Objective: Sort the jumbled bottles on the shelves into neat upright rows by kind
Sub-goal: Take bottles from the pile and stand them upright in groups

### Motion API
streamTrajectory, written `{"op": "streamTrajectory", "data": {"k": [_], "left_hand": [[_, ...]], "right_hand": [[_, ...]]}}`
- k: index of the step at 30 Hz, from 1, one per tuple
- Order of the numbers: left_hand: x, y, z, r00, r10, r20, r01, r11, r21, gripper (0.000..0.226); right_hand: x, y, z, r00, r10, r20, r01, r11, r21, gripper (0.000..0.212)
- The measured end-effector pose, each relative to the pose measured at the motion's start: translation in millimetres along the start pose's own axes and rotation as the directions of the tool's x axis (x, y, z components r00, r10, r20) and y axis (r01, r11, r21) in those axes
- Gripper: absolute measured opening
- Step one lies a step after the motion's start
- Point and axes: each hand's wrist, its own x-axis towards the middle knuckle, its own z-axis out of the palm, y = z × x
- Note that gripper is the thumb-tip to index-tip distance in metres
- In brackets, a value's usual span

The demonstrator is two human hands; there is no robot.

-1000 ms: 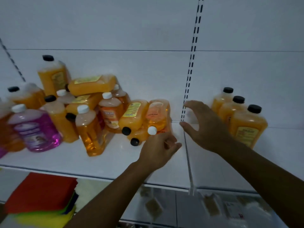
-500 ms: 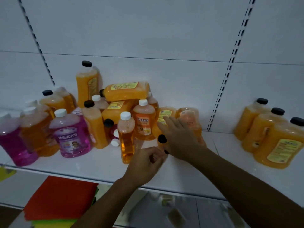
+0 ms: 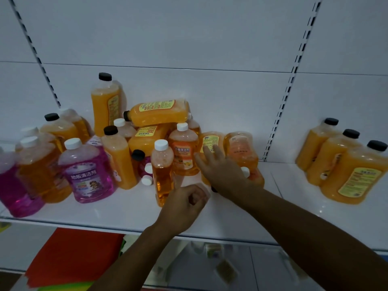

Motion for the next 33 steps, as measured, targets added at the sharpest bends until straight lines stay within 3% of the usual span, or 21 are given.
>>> {"op": "streamTrajectory", "data": {"k": [3, 9, 15, 21, 25, 29, 33], "left_hand": [[3, 3, 2, 1.0, -0.021, 0.009, 0.021, 1.0, -0.012, 0.014], [8, 10, 11, 0.997, -0.079, 0.024, 0.081, 0.995, -0.062, 0.011], [11, 14, 15, 0.995, -0.098, 0.01, 0.098, 0.994, -0.053, 0.012], [11, 17, 17, 0.995, -0.097, -0.018, 0.096, 0.993, -0.063, 0.014], [11, 16, 20, 0.992, -0.115, -0.058, 0.113, 0.993, -0.047, 0.012], [19, 20, 24, 0.988, -0.084, -0.132, 0.078, 0.996, -0.051, 0.02], [31, 39, 30, 0.978, -0.017, -0.207, 0.011, 1.0, -0.029, 0.035]], "right_hand": [[-1, 10, -7, 0.999, 0.019, -0.036, -0.016, 0.997, 0.081, 0.088], [5, 18, -12, 0.984, 0.082, -0.156, -0.05, 0.979, 0.198, 0.057], [6, 26, -1, 0.974, 0.129, -0.184, -0.091, 0.975, 0.201, 0.054], [0, 37, 9, 0.966, 0.015, -0.256, 0.003, 0.997, 0.072, 0.049], [7, 50, 8, 0.942, -0.001, -0.334, 0.056, 0.987, 0.153, 0.041], [-1, 68, -2, 0.924, 0.164, -0.346, -0.038, 0.938, 0.345, 0.044], [-22, 91, -28, 0.883, 0.343, -0.322, -0.111, 0.817, 0.566, 0.048]]}}
